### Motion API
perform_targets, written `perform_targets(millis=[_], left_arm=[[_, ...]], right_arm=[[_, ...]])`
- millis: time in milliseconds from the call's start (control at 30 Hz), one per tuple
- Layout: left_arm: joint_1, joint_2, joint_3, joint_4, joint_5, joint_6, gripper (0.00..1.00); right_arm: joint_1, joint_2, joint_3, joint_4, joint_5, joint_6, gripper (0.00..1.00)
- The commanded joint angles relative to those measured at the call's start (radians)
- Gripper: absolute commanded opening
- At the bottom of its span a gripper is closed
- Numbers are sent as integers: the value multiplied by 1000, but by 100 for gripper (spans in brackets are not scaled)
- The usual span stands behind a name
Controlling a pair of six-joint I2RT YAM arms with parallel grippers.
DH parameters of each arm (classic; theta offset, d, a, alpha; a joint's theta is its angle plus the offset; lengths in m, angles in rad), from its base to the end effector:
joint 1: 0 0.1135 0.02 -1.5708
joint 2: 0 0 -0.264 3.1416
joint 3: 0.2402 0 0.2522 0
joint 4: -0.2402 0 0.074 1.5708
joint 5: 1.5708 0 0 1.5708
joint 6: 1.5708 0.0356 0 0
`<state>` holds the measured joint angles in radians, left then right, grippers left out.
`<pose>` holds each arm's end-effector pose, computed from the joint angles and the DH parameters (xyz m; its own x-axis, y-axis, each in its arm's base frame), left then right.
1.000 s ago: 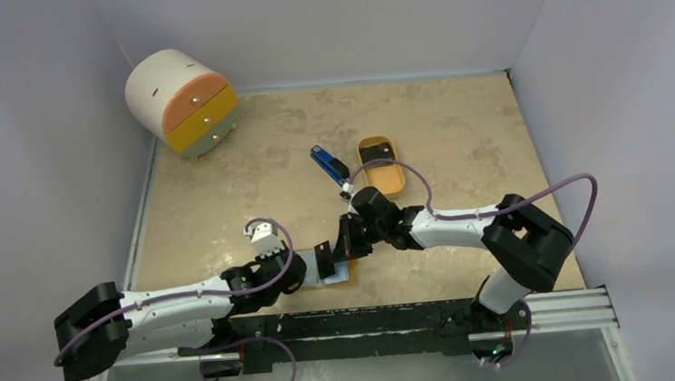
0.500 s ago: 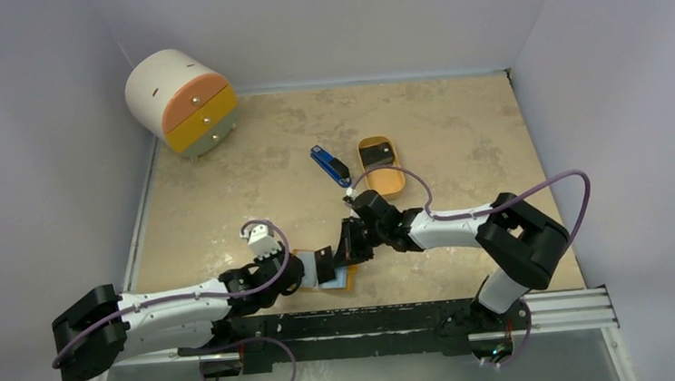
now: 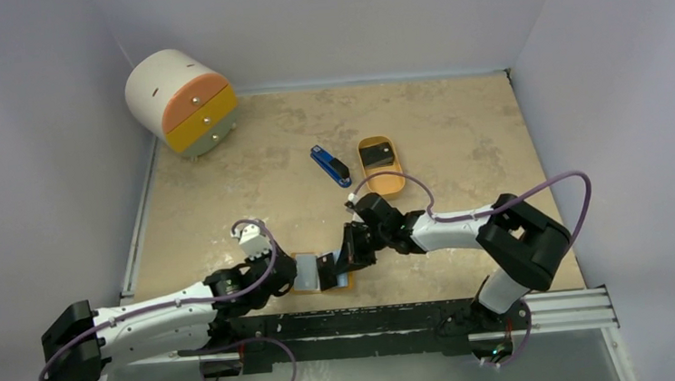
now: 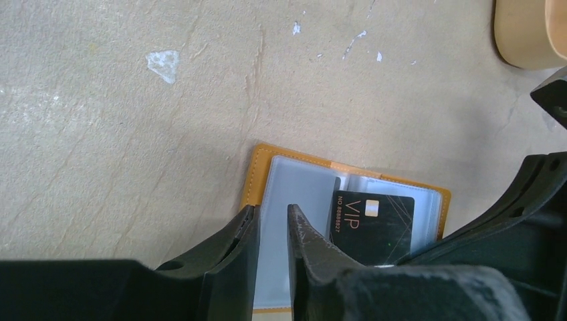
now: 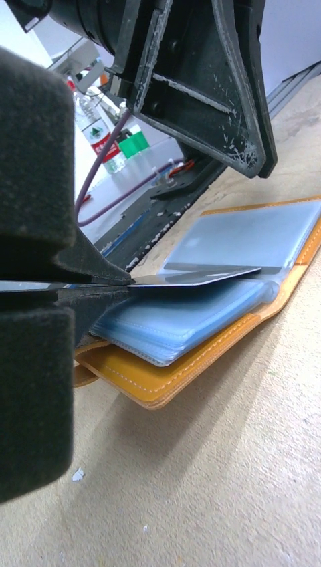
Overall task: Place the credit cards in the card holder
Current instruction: Insert the credit card into the card holder.
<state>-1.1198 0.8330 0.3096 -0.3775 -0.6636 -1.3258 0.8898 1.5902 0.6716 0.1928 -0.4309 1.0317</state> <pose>0.0842 -0.1236 0.1584 -0.6090 -0.4959 -0.6190 -0.1999 0.8512 -0.4852 0.1780 0.2432 0.1486 -0.9891 0.0179 -0.1461 -0.1048 0.6116 0.7842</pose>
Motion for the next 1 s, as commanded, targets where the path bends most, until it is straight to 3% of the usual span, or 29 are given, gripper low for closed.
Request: perform_targets(millis=[0,400,967], left_arm=[[-3,10,21,-47,-3,-3,22],[-3,92,-43,83,43,-9,18],[-3,74,-74,95,61,-16,18]], right_arm=[[-4,-22,-10,8,-50,14,0],[-3,16,-29,58,-102,43,0],[-36,7,-110,195,-30,135,0]])
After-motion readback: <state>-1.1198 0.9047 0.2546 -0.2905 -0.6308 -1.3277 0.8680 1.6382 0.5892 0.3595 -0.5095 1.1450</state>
